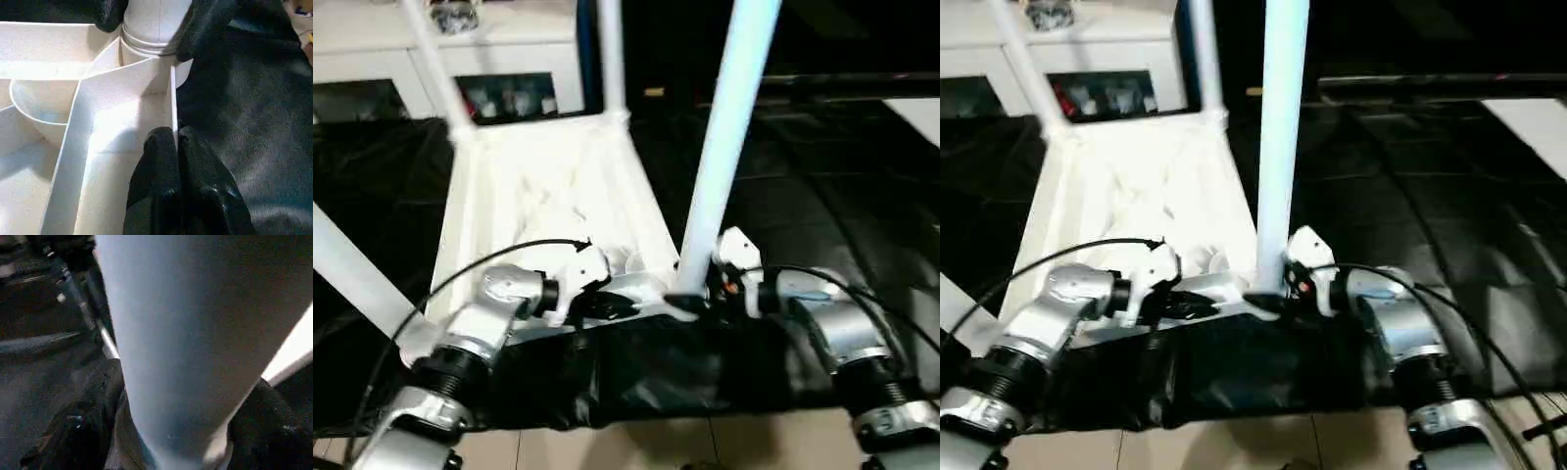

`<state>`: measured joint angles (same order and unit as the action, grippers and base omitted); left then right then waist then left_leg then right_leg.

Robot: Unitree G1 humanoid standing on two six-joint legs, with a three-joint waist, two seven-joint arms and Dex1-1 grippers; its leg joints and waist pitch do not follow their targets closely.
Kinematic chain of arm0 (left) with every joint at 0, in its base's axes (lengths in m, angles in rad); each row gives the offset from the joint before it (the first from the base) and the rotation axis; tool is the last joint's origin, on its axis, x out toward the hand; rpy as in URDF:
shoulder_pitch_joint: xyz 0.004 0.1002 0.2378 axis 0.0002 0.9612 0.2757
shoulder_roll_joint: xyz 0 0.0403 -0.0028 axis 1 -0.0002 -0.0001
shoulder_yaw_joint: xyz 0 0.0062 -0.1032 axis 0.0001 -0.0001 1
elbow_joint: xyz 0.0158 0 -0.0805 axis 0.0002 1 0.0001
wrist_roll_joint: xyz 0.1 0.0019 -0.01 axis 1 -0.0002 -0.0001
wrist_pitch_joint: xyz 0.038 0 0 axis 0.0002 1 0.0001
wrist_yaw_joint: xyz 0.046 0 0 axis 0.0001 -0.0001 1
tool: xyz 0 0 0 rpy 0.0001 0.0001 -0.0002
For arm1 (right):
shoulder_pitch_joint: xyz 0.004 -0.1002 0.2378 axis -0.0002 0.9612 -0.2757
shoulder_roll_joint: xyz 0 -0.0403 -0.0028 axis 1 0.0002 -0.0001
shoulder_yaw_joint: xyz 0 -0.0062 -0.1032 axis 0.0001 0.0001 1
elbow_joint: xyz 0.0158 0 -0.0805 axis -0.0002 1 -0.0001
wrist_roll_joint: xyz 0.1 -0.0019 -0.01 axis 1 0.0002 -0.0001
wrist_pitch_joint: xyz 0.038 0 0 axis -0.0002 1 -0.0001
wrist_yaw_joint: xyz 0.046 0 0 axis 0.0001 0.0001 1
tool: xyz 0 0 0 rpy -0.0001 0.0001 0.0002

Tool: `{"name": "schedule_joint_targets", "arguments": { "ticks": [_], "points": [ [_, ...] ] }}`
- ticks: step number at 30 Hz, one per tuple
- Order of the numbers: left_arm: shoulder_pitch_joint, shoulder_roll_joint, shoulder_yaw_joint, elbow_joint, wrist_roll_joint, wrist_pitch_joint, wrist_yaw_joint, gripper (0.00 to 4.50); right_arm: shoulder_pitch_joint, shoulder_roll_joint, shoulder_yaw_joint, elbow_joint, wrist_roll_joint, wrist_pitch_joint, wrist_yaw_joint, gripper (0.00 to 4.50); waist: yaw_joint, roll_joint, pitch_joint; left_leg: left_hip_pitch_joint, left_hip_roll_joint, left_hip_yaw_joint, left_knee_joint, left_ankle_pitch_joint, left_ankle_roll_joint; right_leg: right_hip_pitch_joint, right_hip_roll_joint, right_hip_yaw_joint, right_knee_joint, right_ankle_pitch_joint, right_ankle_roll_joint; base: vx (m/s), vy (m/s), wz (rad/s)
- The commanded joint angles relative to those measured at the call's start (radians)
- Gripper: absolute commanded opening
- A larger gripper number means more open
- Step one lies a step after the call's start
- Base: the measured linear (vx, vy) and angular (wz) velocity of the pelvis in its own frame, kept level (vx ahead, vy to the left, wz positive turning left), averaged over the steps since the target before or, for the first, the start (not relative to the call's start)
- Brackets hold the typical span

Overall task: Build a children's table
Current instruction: Rotate leg to tighten

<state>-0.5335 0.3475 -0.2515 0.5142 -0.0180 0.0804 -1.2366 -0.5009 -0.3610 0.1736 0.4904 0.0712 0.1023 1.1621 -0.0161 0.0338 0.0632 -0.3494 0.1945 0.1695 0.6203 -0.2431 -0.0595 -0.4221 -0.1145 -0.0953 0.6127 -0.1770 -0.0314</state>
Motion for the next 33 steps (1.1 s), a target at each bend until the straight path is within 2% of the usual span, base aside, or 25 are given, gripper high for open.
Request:
{"name": "schedule_joint_targets", "arguments": {
  "ticks": [1, 2, 4, 5, 7, 8, 10, 17, 20, 22, 24, 25, 26, 27, 28, 29, 32, 33],
  "points": [
    [-0.032, -0.002, -0.011, -0.016, -0.02, -0.018, -0.027, 0.0, 0.006, 0.012, 0.071, 0.028, -0.011, 0.003, 0.053, 3.19, 0.009, -0.014, -0.091, -0.012, 0.023, 0.003, -0.047, 0.151, 0.252, 0.073, -0.032, 0.045, -0.029, 0.117, -0.331, 0.0, 0.0, 0.0],
    [-0.037, 0.002, -0.01, -0.008, -0.022, -0.021, -0.038, 0.0, -0.001, 0.01, 0.077, 0.028, -0.005, 0.01, 0.073, 2.95, 0.012, -0.012, -0.087, -0.014, 0.025, 0.003, -0.048, 0.13, 0.246, 0.073, -0.032, 0.044, -0.033, 0.066, -0.321, 0.0, 0.0, 0.0],
    [-0.04, 0.003, -0.009, -0.002, -0.022, -0.023, -0.046, 0.0, -0.003, 0.007, 0.084, 0.024, -0.003, 0.012, 0.093, 2.95, 0.016, -0.012, -0.084, -0.012, 0.027, 0.006, -0.051, 0.088, 0.225, 0.072, -0.031, 0.043, -0.041, -0.006, -0.306, 0.0, 0.0, 0.0],
    [-0.043, 0.005, -0.01, 0.003, -0.023, -0.025, -0.056, 0.0, -0.003, 0.004, 0.088, 0.02, -0.003, 0.01, 0.108, 2.85, 0.023, -0.011, -0.079, -0.009, 0.031, 0.007, -0.057, 0.026, 0.179, 0.07, -0.031, 0.045, -0.051, -0.098, -0.287, 0.0, 0.0, 0.0],
    [-0.047, 0.008, -0.013, 0.011, -0.025, -0.027, -0.065, 0.0, -0.004, 0.003, 0.091, 0.02, -0.002, 0.011, 0.122, 2.64, 0.026, -0.011, -0.076, -0.006, 0.032, 0.009, -0.062, -0.012, 0.148, 0.068, -0.029, 0.046, -0.056, -0.139, -0.277, 0.0, 0.0, 0.0],
    [-0.049, 0.009, -0.014, 0.014, -0.026, -0.027, -0.068, 0.0, -0.004, 0.001, 0.092, 0.019, 0.0, 0.012, 0.129, 2.64, 0.027, -0.011, -0.076, -0.003, 0.032, 0.01, -0.066, -0.047, 0.112, 0.068, -0.027, 0.048, -0.058, -0.162, -0.267, 0.0, 0.0, 0.0],
    [-0.053, 0.012, -0.014, 0.022, -0.027, -0.028, -0.078, 0.0, -0.004, -0.003, 0.098, 0.016, 0.001, 0.011, 0.148, 2.61, 0.027, -0.013, -0.077, -0.004, 0.031, 0.01, -0.068, -0.059, 0.097, 0.07, -0.026, 0.049, -0.058, -0.155, -0.264, 0.0, 0.0, 0.0],
    [-0.069, 0.026, -0.01, 0.063, -0.019, -0.037, -0.099, 0.0, 0.009, -0.004, 0.117, 0.017, 0.001, 0.005, 0.181, 2.59, 0.028, -0.011, -0.08, -0.01, 0.029, 0.008, -0.065, -0.023, 0.107, 0.074, -0.026, 0.048, -0.051, -0.093, -0.272, 0.0, 0.0, 0.0],
    [-0.072, 0.014, 0.0, 0.072, -0.011, -0.049, -0.059, 0.0, 0.02, 0.016, 0.107, 0.02, 0.004, 0.007, 0.149, 2.59, 0.029, -0.01, -0.079, -0.01, 0.028, 0.008, -0.066, -0.026, 0.105, 0.075, -0.025, 0.047, -0.054, -0.101, -0.27, 0.0, 0.0, 0.0],
    [-0.077, -0.006, 0.01, 0.084, 0.003, -0.052, 0.013, 0.0, 0.027, 0.051, 0.084, 0.036, 0.0, 0.008, 0.067, 2.59, 0.029, -0.012, -0.077, -0.008, 0.029, 0.008, -0.069, -0.055, 0.09, 0.076, -0.026, 0.047, -0.059, -0.146, -0.258, 0.0, 0.0, 0.0],
    [-0.08, -0.031, 0.021, 0.089, 0.015, -0.042, 0.085, 0.0, 0.029, 0.097, 0.054, 0.067, -0.016, 0.007, -0.057, 2.59, 0.026, -0.009, -0.072, -0.002, 0.028, 0.01, -0.072, -0.1, 0.066, 0.068, -0.026, 0.048, -0.07, -0.213, -0.243, 0.0, 0.0, 0.0],
    [-0.077, -0.049, 0.026, 0.081, 0.019, -0.031, 0.125, 0.0, 0.027, 0.142, 0.029, 0.1, -0.033, 0.007, -0.179, 2.59, 0.022, -0.006, -0.067, 0.003, 0.028, 0.01, -0.078, -0.147, 0.041, 0.063, -0.026, 0.048, -0.08, -0.285, -0.224, 0.0, 0.0, 0.0],
    [-0.076, -0.056, 0.027, 0.077, 0.021, -0.026, 0.14, 0.0, 0.027, 0.158, 0.021, 0.111, -0.038, 0.007, -0.221, 2.59, 0.013, -0.008, -0.064, -0.002, 0.024, 0.004, -0.082, -0.182, 0.014, 0.069, -0.026, 0.043, -0.086, -0.363, -0.192, 0.0, 0.0, 0.0],
    [-0.075, -0.062, 0.028, 0.074, 0.024, -0.022, 0.154, 0.0, 0.026, 0.172, 0.014, 0.12, -0.042, 0.007, -0.258, 2.59, 0.008, -0.009, -0.065, -0.009, 0.025, -0.001, -0.086, -0.185, 0.004, 0.076, -0.027, 0.04, -0.084, -0.389, -0.175, 0.0, 0.0, 0.0],
    [-0.067, -0.085, 0.03, 0.056, 0.028, -0.007, 0.193, 0.0, 0.022, 0.22, -0.009, 0.138, -0.045, 0.025, -0.361, 2.59, -0.002, -0.008, -0.063, -0.011, 0.024, -0.006, -0.09, -0.204, -0.011, 0.076, -0.025, 0.037, -0.089, -0.419, -0.15, 0.0, 0.0, 0.0],
    [-0.062, -0.1, 0.032, 0.042, 0.031, 0.006, 0.22, 0.0, 0.019, 0.251, -0.022, 0.145, -0.044, 0.032, -0.417, 2.59, -0.012, -0.007, -0.065, -0.007, 0.023, -0.007, -0.089, -0.225, -0.015, 0.072, -0.026, 0.036, -0.094, -0.438, -0.139, 0.0, 0.0, 0.0],
    [-0.056, -0.118, 0.034, 0.025, 0.034, 0.017, 0.25, 0.0, 0.006, 0.3, -0.036, 0.158, -0.041, 0.041, -0.492, 2.59, -0.024, -0.005, -0.064, -0.001, 0.02, -0.006, -0.088, -0.259, -0.002, 0.064, -0.023, 0.036, -0.103, -0.456, -0.14, 0.0, 0.0, 0.0],
    [-0.051, -0.135, 0.036, 0.013, 0.036, 0.024, 0.278, 0.0, -0.011, 0.349, -0.041, 0.17, -0.047, 0.053, -0.561, 2.59, -0.027, -0.006, -0.064, -0.002, 0.02, -0.006, -0.088, -0.259, -0.002, 0.063, -0.024, 0.037, -0.103, -0.453, -0.141, 0.0, 0.0, 0.0]
  ]
}}
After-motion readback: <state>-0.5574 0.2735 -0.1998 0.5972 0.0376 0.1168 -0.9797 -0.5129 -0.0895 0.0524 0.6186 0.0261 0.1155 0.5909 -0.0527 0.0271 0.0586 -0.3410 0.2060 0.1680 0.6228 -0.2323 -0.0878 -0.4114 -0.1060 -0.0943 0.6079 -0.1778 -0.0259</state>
